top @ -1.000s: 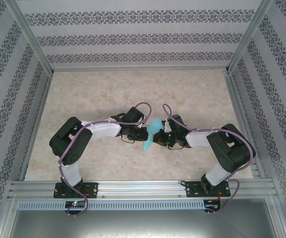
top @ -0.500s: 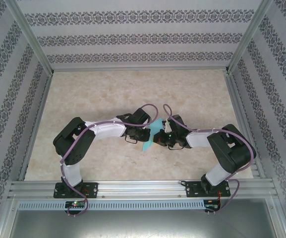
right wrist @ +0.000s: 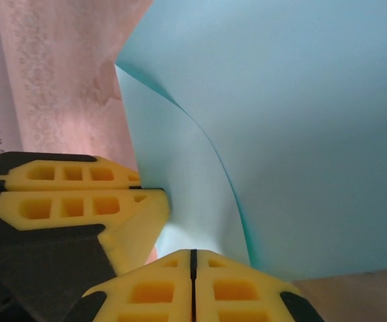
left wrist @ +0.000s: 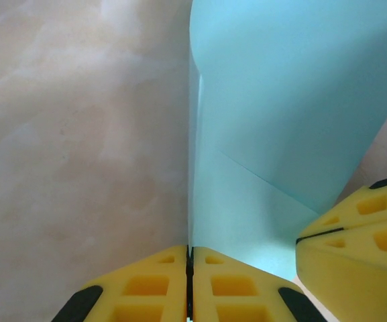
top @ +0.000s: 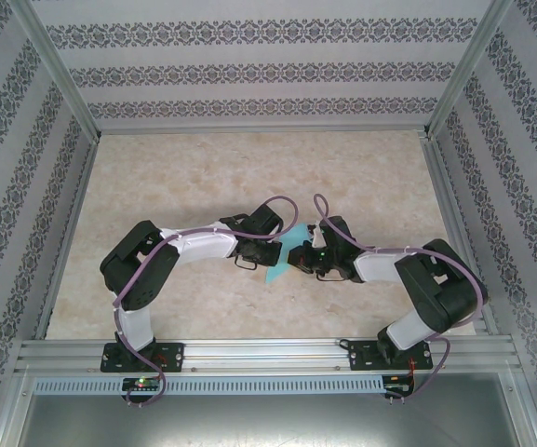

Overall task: Fold a paper plane with a square sheet of paper (pick it up from the middle)
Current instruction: Fold the wing for the fifth time at the center of the table.

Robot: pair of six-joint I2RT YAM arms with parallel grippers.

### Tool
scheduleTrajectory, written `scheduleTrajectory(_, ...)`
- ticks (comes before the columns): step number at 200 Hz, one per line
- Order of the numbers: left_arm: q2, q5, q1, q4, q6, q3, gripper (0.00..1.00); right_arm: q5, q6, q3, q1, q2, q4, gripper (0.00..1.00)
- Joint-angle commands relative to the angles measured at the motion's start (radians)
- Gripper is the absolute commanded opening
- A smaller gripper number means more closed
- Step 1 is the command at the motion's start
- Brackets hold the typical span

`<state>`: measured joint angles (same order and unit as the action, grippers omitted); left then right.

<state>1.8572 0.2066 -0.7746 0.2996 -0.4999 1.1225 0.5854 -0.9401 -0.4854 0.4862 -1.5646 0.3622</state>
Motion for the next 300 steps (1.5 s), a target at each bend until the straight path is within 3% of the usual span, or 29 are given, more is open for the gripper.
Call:
scheduleTrajectory(1, -0.001, -0.02, -0.021, -0.008, 0.025, 0.002, 0.11, 0.033, -0.057, 0.013, -0.002, -0.043, 0.118, 0.07)
scheduleTrajectory(63, -0.02, -0.015, -0.037, -0.011, 0.034, 0.01, 0.1, 0.005, -0.024, 0.008, -0.004, -0.11, 0.075, 0.05)
scheduleTrajectory(158, -0.029, 0.047, -0.064, -0.047, 0.04, 0.01, 0.1, -0.024, 0.017, 0.013, -0.009, -0.085, -0.011, 0.03)
scheduleTrajectory(221, -0.019, 0.069, -0.066, -0.072, 0.046, -0.028, 0.1, -0.021, 0.014, 0.01, -0.011, -0.028, -0.031, 0.02)
scheduleTrajectory(300, -0.007, 0.054, -0.066, -0.068, 0.053, -0.029, 0.1, -0.099, 0.079, -0.001, -0.02, 0.068, -0.231, 0.02)
